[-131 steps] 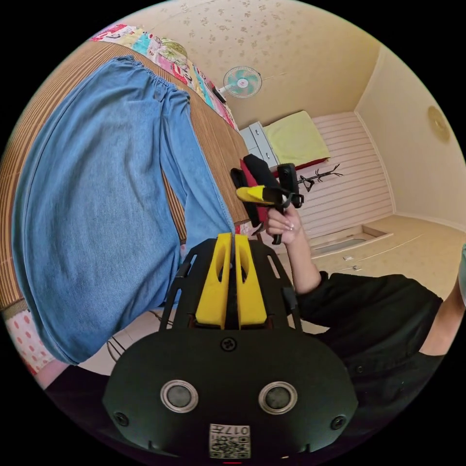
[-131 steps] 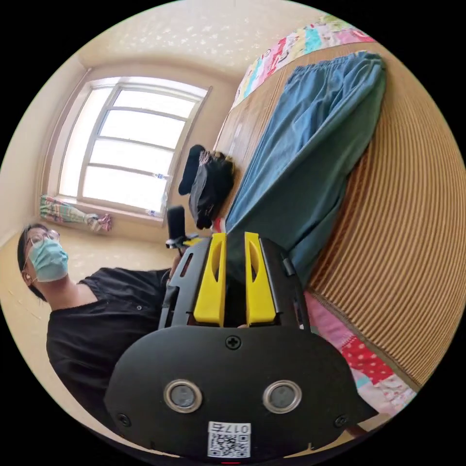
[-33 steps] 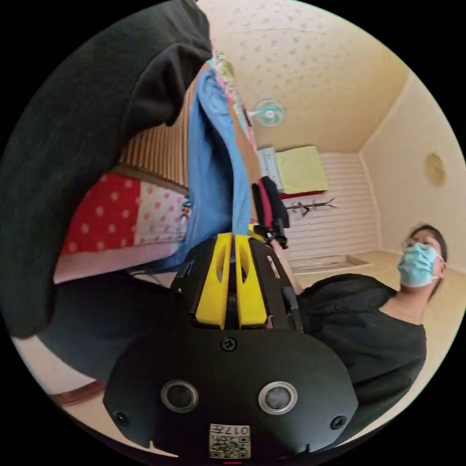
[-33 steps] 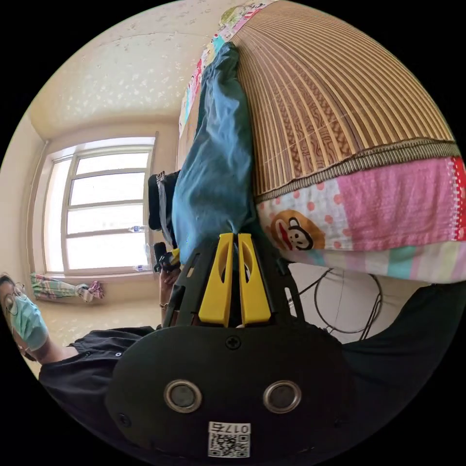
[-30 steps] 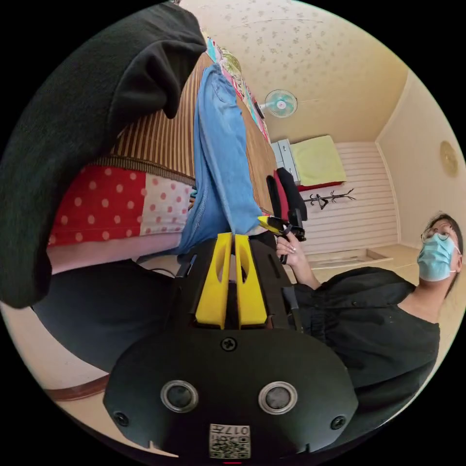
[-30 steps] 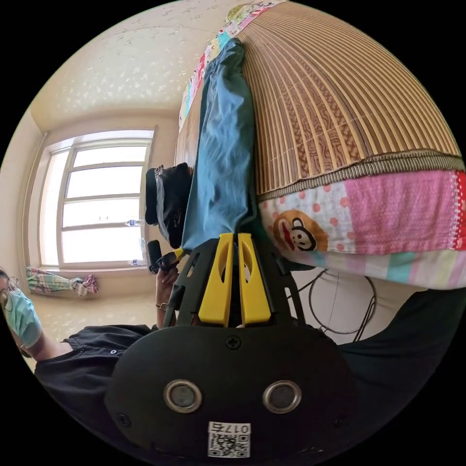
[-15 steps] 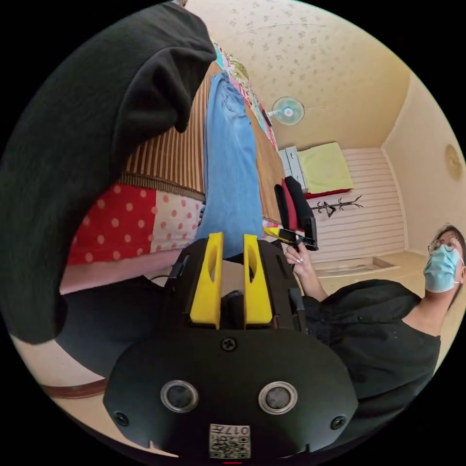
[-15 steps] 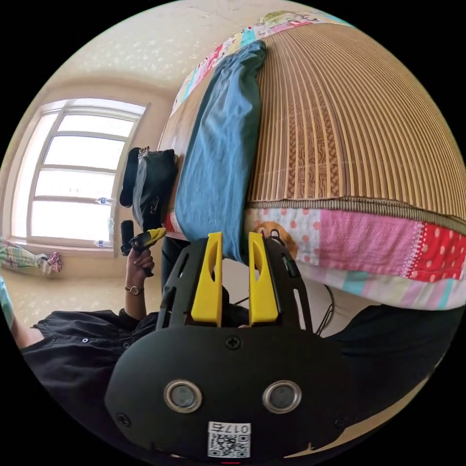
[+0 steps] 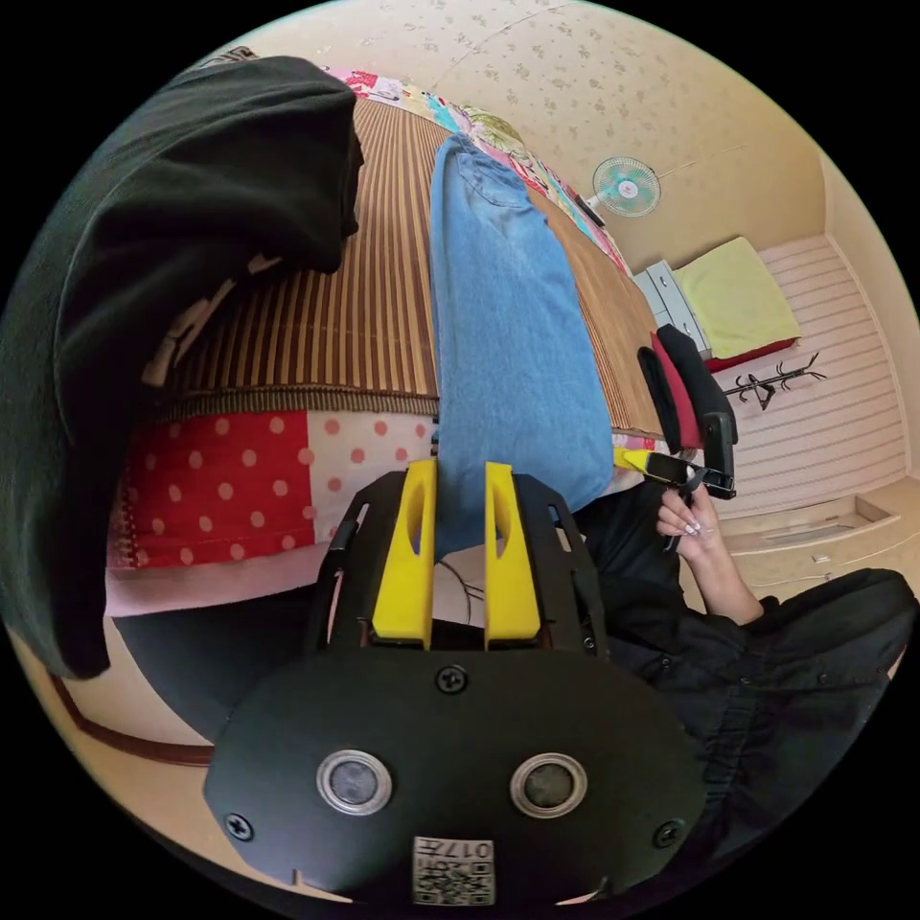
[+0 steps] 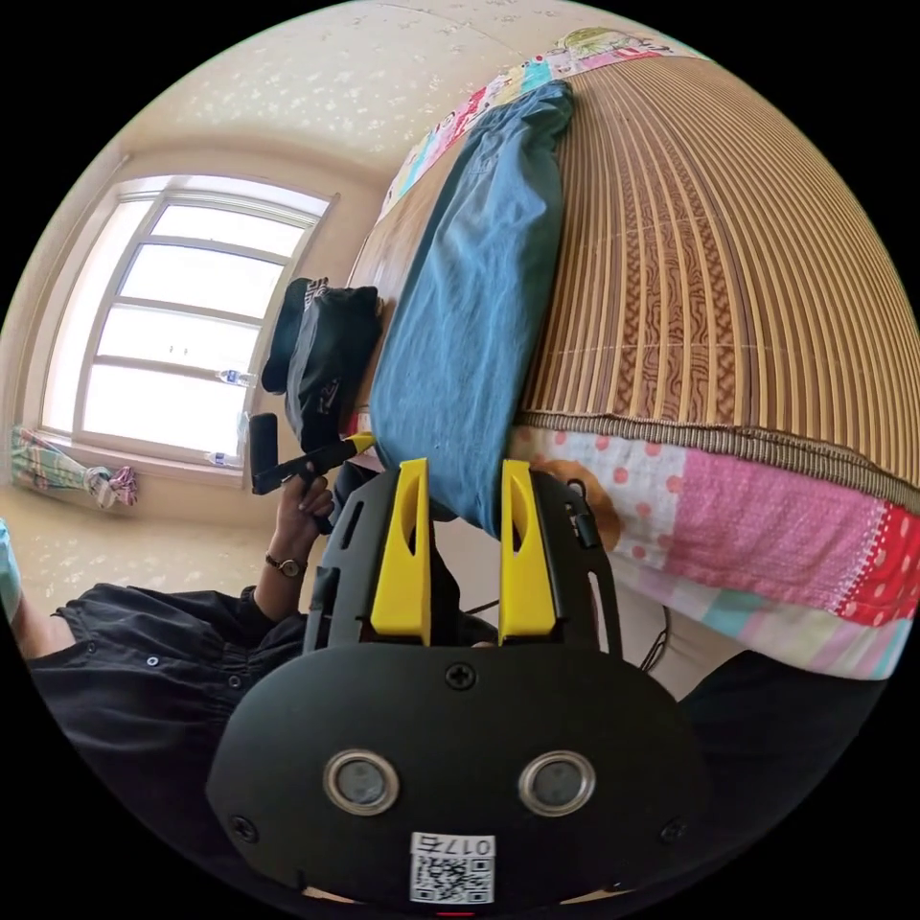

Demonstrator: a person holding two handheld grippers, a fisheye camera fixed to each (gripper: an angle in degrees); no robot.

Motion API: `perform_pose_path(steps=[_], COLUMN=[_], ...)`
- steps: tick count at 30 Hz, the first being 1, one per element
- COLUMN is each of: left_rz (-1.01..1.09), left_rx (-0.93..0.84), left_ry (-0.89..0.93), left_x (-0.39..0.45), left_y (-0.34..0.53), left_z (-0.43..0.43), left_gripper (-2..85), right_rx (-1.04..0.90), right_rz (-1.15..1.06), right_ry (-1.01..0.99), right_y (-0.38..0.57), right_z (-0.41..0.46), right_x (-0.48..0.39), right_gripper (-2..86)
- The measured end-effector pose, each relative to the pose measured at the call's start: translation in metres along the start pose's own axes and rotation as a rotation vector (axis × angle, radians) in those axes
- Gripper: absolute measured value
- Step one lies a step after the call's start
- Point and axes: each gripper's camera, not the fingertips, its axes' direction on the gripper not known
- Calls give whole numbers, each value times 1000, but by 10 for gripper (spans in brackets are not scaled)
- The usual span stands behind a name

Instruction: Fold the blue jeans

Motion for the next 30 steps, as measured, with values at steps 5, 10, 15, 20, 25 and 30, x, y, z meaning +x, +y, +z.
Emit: perform_pose_path(steps=[5,10,15,20,25,30], left_rz=[-10,-33,-49,-10,23,36], left_rx=[44,30,-48,-126,-186,45], left_ry=[-12,6,92,41,51,118], left_x=[-9,-18,-23,11,19,2], left_y=[-4,-10,-10,4,21,25], left_z=[4,13,31,27,41,17], left_gripper=[84,77,21,3,24,78], right_rx=[2,-5,-65,-105,-175,-169], right_rz=[17,-23,-48,-212,-242,-270], right_ry=[42,-15,-81,-33,0,-10], right_y=[-5,0,4,27,55,56], right_z=[13,12,23,-12,-33,-51], right_x=[-7,-15,-14,-17,5,10], right_gripper=[110,82,61,35,39,94])
